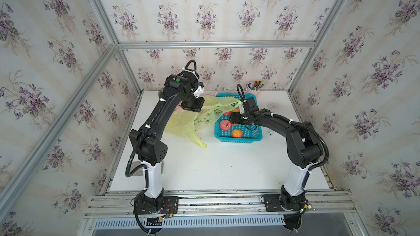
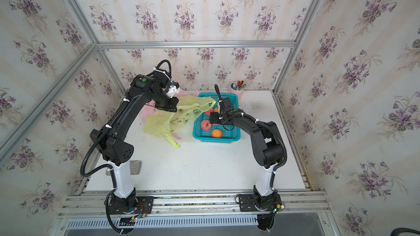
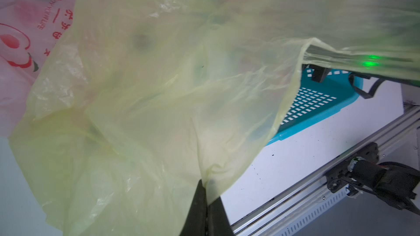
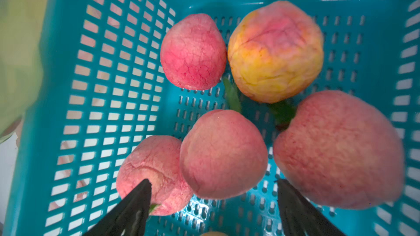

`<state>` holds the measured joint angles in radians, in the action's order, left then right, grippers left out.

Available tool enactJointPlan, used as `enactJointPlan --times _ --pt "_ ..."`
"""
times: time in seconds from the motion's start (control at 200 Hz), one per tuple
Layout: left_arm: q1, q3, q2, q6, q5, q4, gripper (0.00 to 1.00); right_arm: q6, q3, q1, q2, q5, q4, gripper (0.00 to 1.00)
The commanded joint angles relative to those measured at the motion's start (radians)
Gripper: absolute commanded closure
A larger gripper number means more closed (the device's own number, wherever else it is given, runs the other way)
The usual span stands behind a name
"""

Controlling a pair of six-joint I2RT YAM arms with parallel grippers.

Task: Place the peach into a plastic bag & tie a knot
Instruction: Pick up the peach from the basket, then place the peach in the plastic bag.

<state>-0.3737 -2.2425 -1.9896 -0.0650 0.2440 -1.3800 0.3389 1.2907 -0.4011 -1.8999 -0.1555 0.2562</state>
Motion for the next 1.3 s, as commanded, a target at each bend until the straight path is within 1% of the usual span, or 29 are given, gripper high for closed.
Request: enactJointPlan --times 0.0,0.235,0.275,0.36,0.465,0.599,0.949,1.024,1.089,1.189,1.299 --pt "0.006 -0.015 -0.012 -0.033 0.109 0.052 1.00 0.025 0.026 -0.002 -0.034 0.001 -0.034 0.13" --pt "0.050 -0.012 -0.024 -0.064 0.223 0.100 1.00 0.044 0.099 -0.001 -0.133 0.017 -0.033 0.12" --pt "0.060 -0.004 -0.023 -0.071 0.241 0.111 1.00 0.048 0.098 -0.001 -0.138 0.016 -0.042 0.15" --pt "0.080 0.011 -0.023 -0.085 0.277 0.134 1.00 0.052 0.093 -0.002 -0.144 0.002 -0.054 0.24" --pt "0.102 0.024 -0.023 -0.102 0.301 0.162 1.00 0.054 0.065 -0.001 -0.116 -0.009 -0.070 0.32" --pt "0.119 0.027 -0.030 -0.114 0.321 0.179 1.00 0.061 0.010 -0.001 -0.012 0.004 -0.087 0.38" --pt "0.132 0.047 -0.029 -0.147 0.343 0.229 1.00 0.058 -0.149 0.010 0.363 0.066 -0.022 0.41" --pt "0.133 0.046 -0.031 -0.156 0.349 0.239 1.00 0.072 -0.194 0.010 0.463 0.062 -0.013 0.43" --pt "0.133 0.046 -0.029 -0.159 0.353 0.242 1.00 0.084 -0.226 0.001 0.557 0.026 -0.030 0.45" --pt "0.132 0.046 -0.029 -0.167 0.359 0.250 1.00 0.083 -0.183 -0.054 0.612 -0.001 -0.026 0.46" --pt "0.133 0.046 -0.031 -0.180 0.365 0.260 1.00 0.075 -0.078 -0.128 0.567 -0.014 -0.016 0.46"
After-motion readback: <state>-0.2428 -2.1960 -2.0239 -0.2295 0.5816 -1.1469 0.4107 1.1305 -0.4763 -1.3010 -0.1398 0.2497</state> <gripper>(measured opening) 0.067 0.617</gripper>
